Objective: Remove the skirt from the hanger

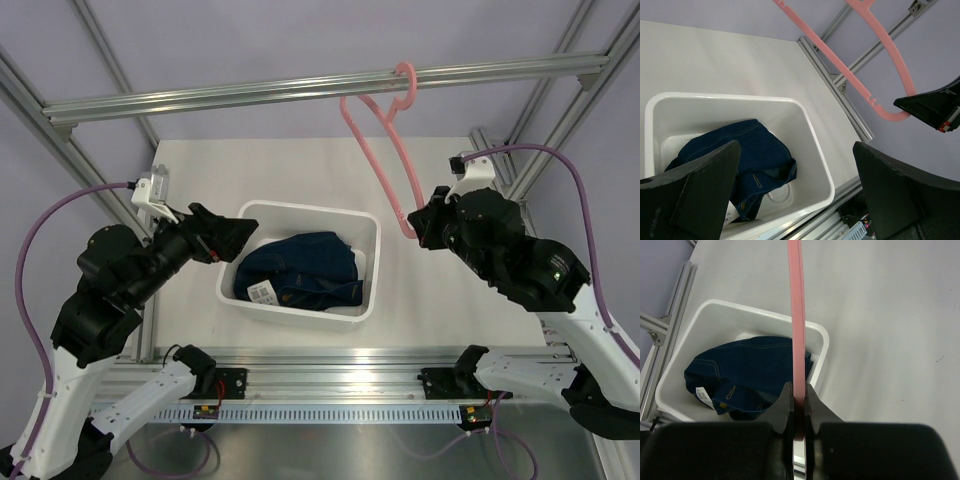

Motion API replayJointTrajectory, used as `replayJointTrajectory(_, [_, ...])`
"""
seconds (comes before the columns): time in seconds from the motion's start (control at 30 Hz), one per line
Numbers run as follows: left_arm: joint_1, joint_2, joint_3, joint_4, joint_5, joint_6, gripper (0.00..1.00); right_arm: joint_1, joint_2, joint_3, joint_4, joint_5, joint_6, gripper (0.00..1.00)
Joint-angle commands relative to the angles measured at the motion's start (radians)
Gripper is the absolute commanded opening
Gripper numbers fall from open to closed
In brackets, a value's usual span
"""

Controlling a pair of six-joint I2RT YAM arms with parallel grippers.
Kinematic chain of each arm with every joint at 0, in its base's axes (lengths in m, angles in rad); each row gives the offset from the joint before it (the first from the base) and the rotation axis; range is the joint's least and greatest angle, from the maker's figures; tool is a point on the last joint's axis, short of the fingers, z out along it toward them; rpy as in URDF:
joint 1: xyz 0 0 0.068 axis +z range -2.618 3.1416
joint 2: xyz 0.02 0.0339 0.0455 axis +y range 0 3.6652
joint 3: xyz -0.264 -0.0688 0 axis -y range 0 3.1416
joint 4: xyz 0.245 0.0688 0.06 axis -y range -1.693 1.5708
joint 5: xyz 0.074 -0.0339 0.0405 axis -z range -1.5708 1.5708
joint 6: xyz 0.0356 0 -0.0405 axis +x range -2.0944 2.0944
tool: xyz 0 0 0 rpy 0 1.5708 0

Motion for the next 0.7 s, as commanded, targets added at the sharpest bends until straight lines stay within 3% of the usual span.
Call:
replayJointTrajectory(0.0, [-0.002, -0.006, -0.006, 0.040, 0.018, 0.015, 0.99, -0.056, -0.029, -0.035, 0.103, -0.076, -0.021, 0.00])
replayJointTrajectory(0.37, [-0.002, -0.006, -0.056, 0.080, 0.044, 0.006, 0.99, -0.225, -0.031, -0.114, 0.137, -0.203, -0.055, 0.00])
replayJointTrajectory(0.67, [-0.002, -0.015, -0.069, 0.074, 0.041, 0.009, 0.99, -0.245, -0.078, -0.199, 0.136, -0.226, -0.038, 0.00])
